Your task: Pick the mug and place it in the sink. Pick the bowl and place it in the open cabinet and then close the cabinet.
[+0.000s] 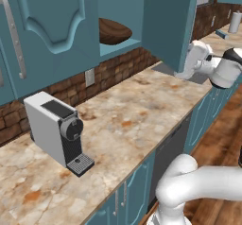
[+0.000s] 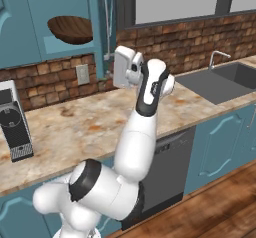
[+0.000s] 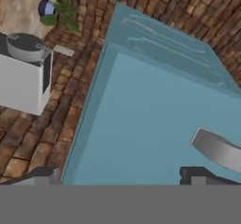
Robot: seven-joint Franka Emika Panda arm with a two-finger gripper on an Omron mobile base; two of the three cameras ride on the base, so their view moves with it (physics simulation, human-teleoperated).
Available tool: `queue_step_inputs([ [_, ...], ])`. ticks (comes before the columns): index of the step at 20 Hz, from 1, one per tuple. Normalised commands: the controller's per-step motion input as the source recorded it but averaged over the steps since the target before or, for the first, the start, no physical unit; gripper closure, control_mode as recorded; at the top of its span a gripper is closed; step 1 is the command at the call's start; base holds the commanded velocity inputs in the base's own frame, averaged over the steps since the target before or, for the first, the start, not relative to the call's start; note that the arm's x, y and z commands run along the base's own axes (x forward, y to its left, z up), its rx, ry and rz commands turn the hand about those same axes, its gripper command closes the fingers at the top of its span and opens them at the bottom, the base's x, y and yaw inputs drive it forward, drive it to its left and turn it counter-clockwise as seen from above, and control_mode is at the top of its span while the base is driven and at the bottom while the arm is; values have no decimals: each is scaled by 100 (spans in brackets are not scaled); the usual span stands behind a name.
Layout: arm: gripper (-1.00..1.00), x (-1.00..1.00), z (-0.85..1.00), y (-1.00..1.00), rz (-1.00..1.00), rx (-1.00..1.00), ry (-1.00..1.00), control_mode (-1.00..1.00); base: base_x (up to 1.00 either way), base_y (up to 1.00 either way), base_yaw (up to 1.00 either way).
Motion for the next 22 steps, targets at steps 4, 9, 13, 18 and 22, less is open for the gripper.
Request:
queue_step_inputs([
  [4, -100, 0, 4, 84, -14, -8, -7, -100, 0, 0, 0],
  [9, -100, 0, 4, 87, -24, -7, -7, -100, 0, 0, 0],
  [13, -100, 4, 1, 89, -31, -6, -7, -100, 0, 0, 0],
  [18, -100, 15, 0, 84, -33, -6, -4, -100, 0, 0, 0],
  [22, -100, 31, 4, 71, -28, -8, 0, -100, 0, 0, 0],
])
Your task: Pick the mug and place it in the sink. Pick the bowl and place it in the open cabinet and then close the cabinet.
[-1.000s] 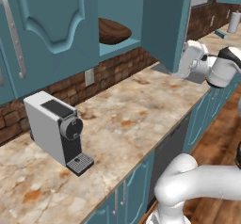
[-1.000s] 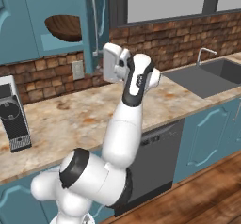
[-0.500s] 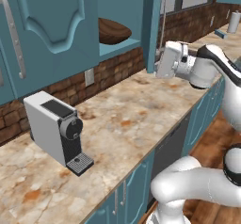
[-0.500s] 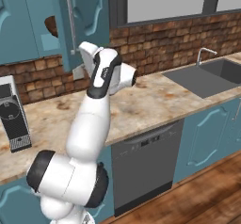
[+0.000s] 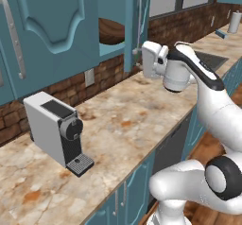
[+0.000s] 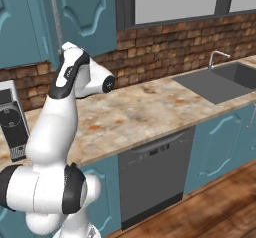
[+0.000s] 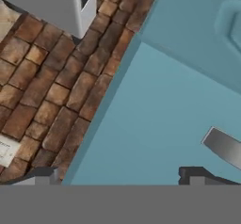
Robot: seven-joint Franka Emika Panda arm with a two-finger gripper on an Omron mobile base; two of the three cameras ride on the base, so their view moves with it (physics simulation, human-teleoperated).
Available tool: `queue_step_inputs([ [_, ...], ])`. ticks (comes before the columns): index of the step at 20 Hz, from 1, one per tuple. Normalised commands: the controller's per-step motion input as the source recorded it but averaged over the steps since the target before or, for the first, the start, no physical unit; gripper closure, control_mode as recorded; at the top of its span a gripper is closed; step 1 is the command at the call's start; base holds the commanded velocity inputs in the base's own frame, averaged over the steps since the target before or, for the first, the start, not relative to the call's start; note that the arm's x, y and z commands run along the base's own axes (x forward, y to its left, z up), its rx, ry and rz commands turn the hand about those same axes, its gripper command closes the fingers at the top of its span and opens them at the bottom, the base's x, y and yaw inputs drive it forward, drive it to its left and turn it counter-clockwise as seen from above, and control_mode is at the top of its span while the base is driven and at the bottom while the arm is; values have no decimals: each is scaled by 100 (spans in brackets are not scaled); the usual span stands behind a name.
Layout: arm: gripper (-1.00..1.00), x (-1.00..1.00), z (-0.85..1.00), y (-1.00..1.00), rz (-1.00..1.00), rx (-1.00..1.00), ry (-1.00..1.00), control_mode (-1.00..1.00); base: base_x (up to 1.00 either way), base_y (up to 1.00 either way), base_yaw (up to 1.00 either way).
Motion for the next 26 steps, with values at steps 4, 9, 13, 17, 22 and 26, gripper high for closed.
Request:
queue_step_inputs([
  [4, -100, 35, 2, 64, -27, -2, 4, -100, 0, 0, 0],
  [9, -100, 44, 4, 61, -28, 0, 14, -100, 0, 0, 0],
  [13, -100, 51, 3, 47, -28, 0, 21, -100, 0, 0, 0],
  [17, -100, 74, 0, 40, -28, 0, 34, -100, 0, 0, 0],
  [22, -100, 47, 12, 7, -20, 10, 37, -100, 0, 0, 0],
  [26, -100, 1, 34, -52, 0, 26, 36, -100, 0, 0, 0],
])
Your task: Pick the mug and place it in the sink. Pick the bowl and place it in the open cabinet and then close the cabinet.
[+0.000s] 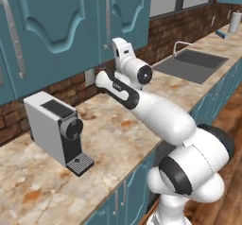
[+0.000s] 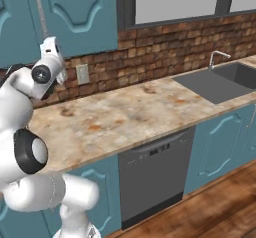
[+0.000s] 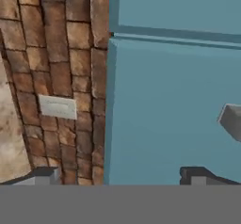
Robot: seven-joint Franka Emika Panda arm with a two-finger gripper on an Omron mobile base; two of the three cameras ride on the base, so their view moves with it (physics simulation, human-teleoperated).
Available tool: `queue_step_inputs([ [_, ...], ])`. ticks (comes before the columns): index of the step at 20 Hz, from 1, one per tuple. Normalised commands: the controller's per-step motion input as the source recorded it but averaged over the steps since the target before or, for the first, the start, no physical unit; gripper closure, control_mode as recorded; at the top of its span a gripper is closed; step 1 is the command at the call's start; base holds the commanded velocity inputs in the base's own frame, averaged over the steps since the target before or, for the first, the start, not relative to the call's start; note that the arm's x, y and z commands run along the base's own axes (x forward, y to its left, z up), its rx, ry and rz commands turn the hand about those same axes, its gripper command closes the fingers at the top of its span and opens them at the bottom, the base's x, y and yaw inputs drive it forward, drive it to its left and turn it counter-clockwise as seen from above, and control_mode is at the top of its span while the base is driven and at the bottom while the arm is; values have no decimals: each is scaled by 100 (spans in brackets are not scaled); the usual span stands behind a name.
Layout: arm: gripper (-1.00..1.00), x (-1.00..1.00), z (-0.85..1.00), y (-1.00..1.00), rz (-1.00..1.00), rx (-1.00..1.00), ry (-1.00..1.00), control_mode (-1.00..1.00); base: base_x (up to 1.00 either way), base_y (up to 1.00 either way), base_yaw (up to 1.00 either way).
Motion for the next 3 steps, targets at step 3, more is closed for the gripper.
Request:
queue_step_inputs([
  [3, -100, 0, 30, -62, 0, 28, 33, -100, 0, 0, 0],
])
